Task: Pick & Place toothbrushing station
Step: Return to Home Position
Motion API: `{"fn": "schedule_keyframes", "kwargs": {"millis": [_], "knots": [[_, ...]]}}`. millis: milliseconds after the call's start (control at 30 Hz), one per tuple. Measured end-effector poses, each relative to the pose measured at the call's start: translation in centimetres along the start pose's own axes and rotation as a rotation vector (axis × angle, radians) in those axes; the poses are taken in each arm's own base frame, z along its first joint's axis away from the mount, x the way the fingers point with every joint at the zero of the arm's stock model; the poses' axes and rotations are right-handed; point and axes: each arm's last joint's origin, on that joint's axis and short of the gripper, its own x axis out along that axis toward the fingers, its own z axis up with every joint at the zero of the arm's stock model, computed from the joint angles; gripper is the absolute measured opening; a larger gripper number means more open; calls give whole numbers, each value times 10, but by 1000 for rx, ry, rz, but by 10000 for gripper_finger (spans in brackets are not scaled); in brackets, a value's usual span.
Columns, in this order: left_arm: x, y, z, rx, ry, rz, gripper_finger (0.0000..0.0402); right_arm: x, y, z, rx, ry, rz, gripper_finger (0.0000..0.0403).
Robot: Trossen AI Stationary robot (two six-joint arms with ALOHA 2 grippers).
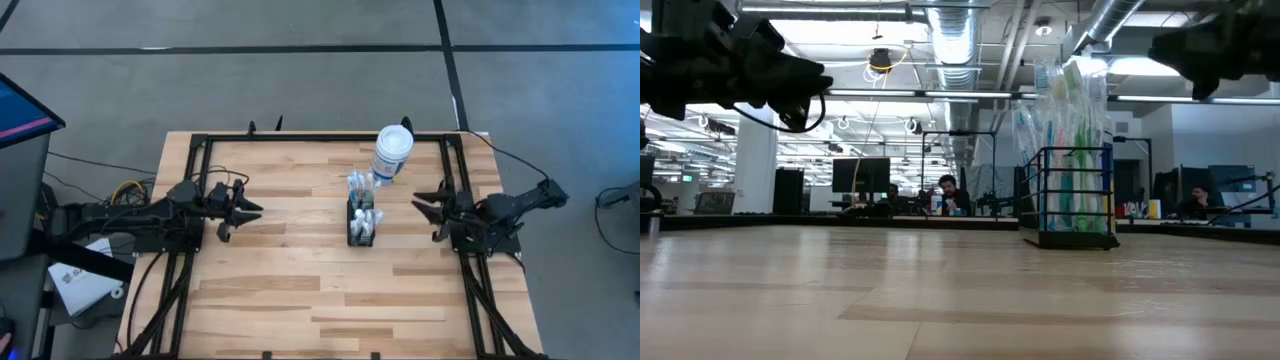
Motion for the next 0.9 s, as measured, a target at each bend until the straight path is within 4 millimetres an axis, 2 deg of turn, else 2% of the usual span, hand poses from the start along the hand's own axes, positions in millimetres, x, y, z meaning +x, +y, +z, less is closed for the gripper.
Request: {"fn": "schedule_keyframes", "kwargs": {"millis": [100, 167, 400, 533, 667, 800, 900], "knots": [[0, -2, -1, 26, 7, -25, 95, 0, -1, -21, 1, 121, -38, 99], [1, -4, -1, 38, 5, -25, 95, 1, -1, -32, 39, 140, -54, 95], [3, -11, -12, 61, 84, 66, 95, -1, 4, -33, 42, 134, 27, 82], [0, -19, -8, 69, 43, 16, 95, -4, 6, -33, 8, 140, -6, 72], [-8, -22, -4, 99, 10, 10, 95, -7, 9, -32, -16, 152, -4, 69], [-21, -20, -10, 59, 59, 72, 95, -12, 13, -32, -19, 168, 28, 69], [-30, -23, -7, 59, 13, 59, 95, -14, 13, -32, -47, 174, -19, 69]]}}
